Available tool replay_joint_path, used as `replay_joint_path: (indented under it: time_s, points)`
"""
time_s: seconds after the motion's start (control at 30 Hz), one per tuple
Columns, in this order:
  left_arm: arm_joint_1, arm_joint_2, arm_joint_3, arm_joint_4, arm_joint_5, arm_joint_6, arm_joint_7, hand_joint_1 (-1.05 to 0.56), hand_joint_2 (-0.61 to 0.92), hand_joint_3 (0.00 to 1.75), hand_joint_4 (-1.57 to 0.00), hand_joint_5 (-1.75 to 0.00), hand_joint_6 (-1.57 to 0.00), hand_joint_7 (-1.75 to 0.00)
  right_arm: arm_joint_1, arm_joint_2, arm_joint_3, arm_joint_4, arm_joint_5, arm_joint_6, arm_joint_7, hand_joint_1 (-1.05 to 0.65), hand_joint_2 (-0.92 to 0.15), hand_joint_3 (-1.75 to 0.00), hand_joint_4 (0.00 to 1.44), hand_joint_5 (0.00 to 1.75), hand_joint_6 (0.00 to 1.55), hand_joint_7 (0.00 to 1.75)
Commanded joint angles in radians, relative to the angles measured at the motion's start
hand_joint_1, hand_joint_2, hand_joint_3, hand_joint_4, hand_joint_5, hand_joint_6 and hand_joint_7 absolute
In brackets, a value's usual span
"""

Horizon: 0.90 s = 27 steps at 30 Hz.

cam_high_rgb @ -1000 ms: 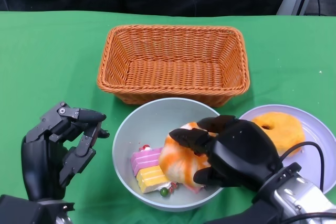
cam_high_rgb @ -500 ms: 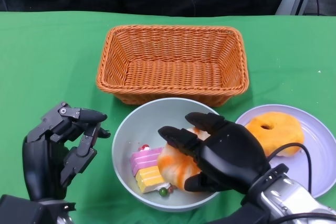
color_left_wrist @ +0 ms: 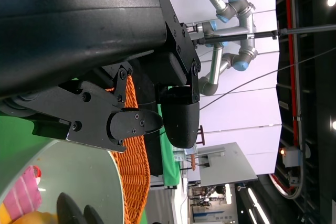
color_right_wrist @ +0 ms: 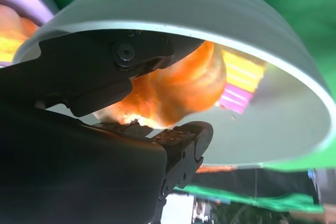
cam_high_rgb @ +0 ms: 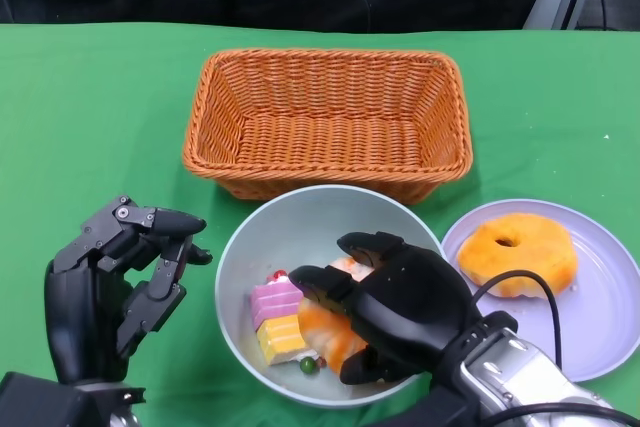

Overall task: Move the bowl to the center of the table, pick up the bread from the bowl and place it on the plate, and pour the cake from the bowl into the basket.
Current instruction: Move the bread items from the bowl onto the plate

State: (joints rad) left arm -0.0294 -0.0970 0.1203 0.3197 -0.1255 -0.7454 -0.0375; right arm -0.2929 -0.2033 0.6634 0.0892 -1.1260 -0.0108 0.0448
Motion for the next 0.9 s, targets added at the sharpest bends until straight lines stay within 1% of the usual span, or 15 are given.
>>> replay_joint_path:
  time_s: [0.03, 0.13, 0.2, 0.27, 0.33, 0.37, 0.4, 0.43, 0.5, 0.57, 0.67, 0.7, 0.77, 0.87, 0.9]
  points:
    - [0.011, 0.007, 0.001, -0.022, -0.003, -0.01, -0.004, -0.07, 0.9, 0.44, -0.78, -1.43, -0.87, -0.99, 0.006, -0.003, 0.029, 0.018, -0.023, 0.024, 0.035, -0.79, -0.89, 0.0, 0.33, 0.03, 0.34, 0.01]
    - [0.013, 0.005, 0.0, -0.028, -0.001, -0.005, 0.001, -0.07, 0.9, 0.44, -0.78, -1.43, -0.88, -1.0, -0.003, -0.002, 0.042, 0.025, -0.034, 0.038, 0.049, -0.74, -0.89, 0.0, 0.38, 0.04, 0.36, 0.01]
    - [0.015, 0.002, 0.0, -0.035, 0.007, -0.001, 0.008, -0.07, 0.9, 0.43, -0.78, -1.44, -0.88, -1.0, -0.012, -0.002, 0.05, 0.037, -0.04, 0.04, 0.046, -0.65, -0.9, 0.0, 0.48, 0.07, 0.42, 0.03]
    - [0.017, 0.0, -0.001, -0.037, 0.006, 0.0, 0.007, -0.07, 0.91, 0.43, -0.78, -1.44, -0.87, -1.0, -0.021, -0.003, 0.053, 0.054, -0.031, 0.031, 0.032, -0.54, -0.91, 0.0, 0.61, 0.09, 0.51, 0.04]
    - [0.018, -0.002, -0.002, -0.037, 0.004, -0.003, 0.005, -0.06, 0.91, 0.43, -0.78, -1.44, -0.87, -1.01, -0.032, -0.002, 0.051, 0.079, -0.008, 0.007, 0.006, -0.48, -0.9, 0.0, 0.74, 0.08, 0.6, 0.03]
    - [0.018, -0.003, -0.002, -0.037, 0.005, -0.004, 0.005, -0.06, 0.91, 0.43, -0.78, -1.44, -0.86, -1.01, -0.036, -0.001, 0.049, 0.093, 0.004, -0.006, -0.013, -0.45, -0.88, 0.0, 0.85, 0.08, 0.71, 0.05]
    - [0.019, -0.003, -0.002, -0.037, 0.006, -0.004, 0.005, -0.06, 0.92, 0.43, -0.78, -1.44, -0.86, -1.01, -0.04, -0.001, 0.048, 0.103, 0.012, -0.015, -0.026, -0.44, -0.88, 0.0, 0.9, 0.08, 0.76, 0.05]
    - [0.019, -0.003, -0.002, -0.036, 0.009, -0.007, 0.006, -0.06, 0.92, 0.43, -0.77, -1.44, -0.86, -1.01, -0.048, 0.0, 0.044, 0.125, 0.034, -0.043, -0.056, -0.43, -0.87, 0.0, 0.93, 0.08, 0.78, 0.05]
    - [0.019, -0.002, -0.001, -0.034, 0.014, -0.009, 0.007, -0.06, 0.92, 0.43, -0.77, -1.44, -0.86, -1.01, -0.061, 0.004, 0.031, 0.176, 0.089, -0.109, -0.124, -0.36, -0.87, 0.0, 1.08, 0.12, 0.92, 0.06]
    - [0.019, -0.003, 0.001, -0.031, 0.02, -0.01, 0.012, -0.05, 0.92, 0.43, -0.77, -1.44, -0.86, -1.02, -0.078, 0.007, 0.025, 0.227, 0.125, -0.165, -0.174, -0.32, -0.88, -0.01, 1.17, 0.15, 0.98, 0.06]
    - [0.02, -0.007, 0.001, -0.03, 0.013, -0.008, 0.008, -0.05, 0.91, 0.44, -0.77, -1.43, -0.86, -1.03, -0.099, 0.017, 0.021, 0.304, 0.163, -0.231, -0.252, -0.31, -0.91, -0.01, 1.2, 0.19, 1.04, 0.06]
    - [0.02, -0.008, 0.0, -0.03, 0.012, -0.009, 0.007, -0.05, 0.91, 0.44, -0.77, -1.43, -0.86, -1.03, -0.106, 0.02, 0.02, 0.33, 0.173, -0.254, -0.279, -0.3, -0.91, -0.01, 1.12, 0.42, 1.09, 0.04]
    - [0.019, -0.01, 0.0, -0.028, 0.012, -0.012, 0.006, -0.05, 0.9, 0.45, -0.77, -1.43, -0.85, -1.04, -0.122, 0.025, 0.018, 0.372, 0.189, -0.294, -0.323, -0.3, -0.92, 0.0, 0.9, 0.92, 1.12, 0.01]
    - [0.019, -0.011, 0.001, -0.025, 0.015, -0.011, 0.008, -0.05, 0.9, 0.47, -0.77, -1.43, -0.85, -1.04, -0.144, 0.034, 0.016, 0.436, 0.193, -0.342, -0.425, -0.3, -0.89, 0.0, 0.79, 1.24, 1.16, 0.01]
    - [0.018, -0.01, 0.001, -0.021, 0.015, -0.014, 0.006, -0.05, 0.9, 0.47, -0.77, -1.43, -0.85, -1.05, -0.151, 0.038, 0.015, 0.458, 0.194, -0.357, -0.459, -0.29, -0.88, 0.0, 0.77, 1.32, 1.17, 0.01]
